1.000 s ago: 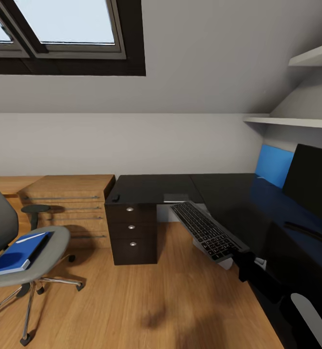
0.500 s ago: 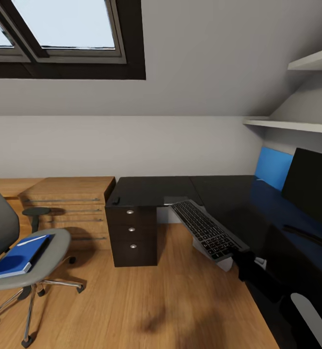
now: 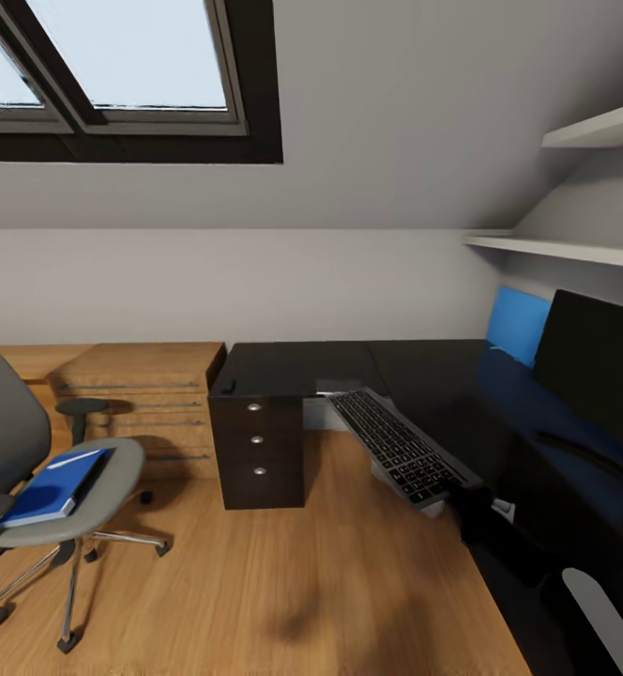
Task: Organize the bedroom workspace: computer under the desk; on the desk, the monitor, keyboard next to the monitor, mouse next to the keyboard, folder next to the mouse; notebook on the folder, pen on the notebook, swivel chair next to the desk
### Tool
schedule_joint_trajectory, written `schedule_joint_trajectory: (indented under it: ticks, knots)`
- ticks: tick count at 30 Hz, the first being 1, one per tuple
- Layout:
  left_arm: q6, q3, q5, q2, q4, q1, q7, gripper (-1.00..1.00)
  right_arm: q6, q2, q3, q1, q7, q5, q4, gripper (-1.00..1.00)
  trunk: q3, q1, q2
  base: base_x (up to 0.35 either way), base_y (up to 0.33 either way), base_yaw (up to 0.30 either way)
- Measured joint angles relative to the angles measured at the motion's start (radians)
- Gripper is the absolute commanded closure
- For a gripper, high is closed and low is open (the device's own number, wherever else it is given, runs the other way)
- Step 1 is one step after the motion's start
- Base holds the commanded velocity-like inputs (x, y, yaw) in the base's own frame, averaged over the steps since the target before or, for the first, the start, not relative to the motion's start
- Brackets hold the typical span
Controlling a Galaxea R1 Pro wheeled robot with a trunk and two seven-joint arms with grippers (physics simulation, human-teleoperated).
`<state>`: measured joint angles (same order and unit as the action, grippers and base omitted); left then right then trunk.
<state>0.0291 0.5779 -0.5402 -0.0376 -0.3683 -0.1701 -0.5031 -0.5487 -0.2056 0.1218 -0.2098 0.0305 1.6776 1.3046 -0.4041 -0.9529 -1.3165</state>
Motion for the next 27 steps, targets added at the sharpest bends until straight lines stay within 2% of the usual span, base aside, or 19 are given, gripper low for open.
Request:
schedule_joint_trajectory:
  ticks: [6,13,27]
  knots:
    - [-0.002,0.000,0.000,0.000,0.001,0.000,0.007,-1.00,0.002,0.001,0.000,0.000,0.002,-0.001,-0.003,1.00,0.016,0.019,0.035,-0.320,-0.067,-0.033]
    - [-0.005,0.000,0.001,0.003,0.004,0.000,0.009,-1.00,0.002,0.000,0.002,0.000,0.002,-0.002,-0.002,1.00,0.016,0.020,0.035,-0.025,-0.040,-0.239]
    - [-0.062,-0.001,0.003,0.011,0.007,0.000,0.007,-1.00,0.002,0.001,0.002,0.000,0.000,-0.005,0.002,1.00,0.015,0.020,0.035,0.000,-0.300,-0.013]
